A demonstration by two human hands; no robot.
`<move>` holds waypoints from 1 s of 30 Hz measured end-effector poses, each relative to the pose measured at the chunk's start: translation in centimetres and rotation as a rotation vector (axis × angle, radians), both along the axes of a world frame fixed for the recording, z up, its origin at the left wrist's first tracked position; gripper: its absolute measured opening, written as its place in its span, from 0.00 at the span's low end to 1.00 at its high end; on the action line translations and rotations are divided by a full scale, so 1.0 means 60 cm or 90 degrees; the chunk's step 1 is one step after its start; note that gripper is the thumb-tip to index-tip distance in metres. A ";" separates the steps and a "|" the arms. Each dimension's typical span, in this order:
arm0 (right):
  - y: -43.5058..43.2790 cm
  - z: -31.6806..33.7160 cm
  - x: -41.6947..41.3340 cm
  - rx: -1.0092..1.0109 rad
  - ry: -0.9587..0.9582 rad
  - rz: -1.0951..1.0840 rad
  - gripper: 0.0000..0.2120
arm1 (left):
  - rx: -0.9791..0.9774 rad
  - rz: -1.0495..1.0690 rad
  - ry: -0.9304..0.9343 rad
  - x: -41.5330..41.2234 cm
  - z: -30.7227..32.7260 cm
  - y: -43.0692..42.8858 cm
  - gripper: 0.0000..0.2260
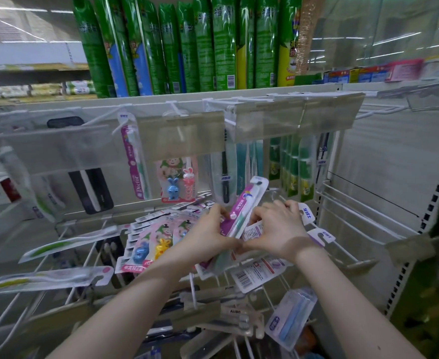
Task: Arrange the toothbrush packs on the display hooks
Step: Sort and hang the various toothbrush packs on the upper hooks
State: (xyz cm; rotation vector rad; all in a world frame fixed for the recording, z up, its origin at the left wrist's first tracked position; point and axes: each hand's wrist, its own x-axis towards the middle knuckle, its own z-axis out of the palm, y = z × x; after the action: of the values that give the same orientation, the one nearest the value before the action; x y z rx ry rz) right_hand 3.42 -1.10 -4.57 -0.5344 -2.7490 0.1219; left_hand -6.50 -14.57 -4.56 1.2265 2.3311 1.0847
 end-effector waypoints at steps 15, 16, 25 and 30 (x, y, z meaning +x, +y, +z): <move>-0.105 0.024 -0.045 0.167 0.240 0.118 0.41 | 0.097 0.077 -0.113 -0.013 0.012 -0.143 0.16; -0.115 0.025 -0.051 0.161 0.262 0.115 0.46 | 0.111 0.086 -0.116 -0.015 0.013 -0.155 0.16; -0.200 0.002 -0.092 -0.274 0.363 0.112 0.59 | 0.200 0.206 -0.204 -0.038 -0.002 -0.246 0.20; -0.248 -0.010 -0.105 -0.732 0.282 0.243 0.31 | 0.238 0.229 -0.228 -0.045 -0.014 -0.274 0.23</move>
State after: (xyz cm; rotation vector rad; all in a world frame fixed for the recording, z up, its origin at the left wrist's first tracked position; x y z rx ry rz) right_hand -2.86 -15.98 -5.18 -0.1640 -2.0638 1.7115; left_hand -9.22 -31.03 -5.40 0.6426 2.1718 1.7602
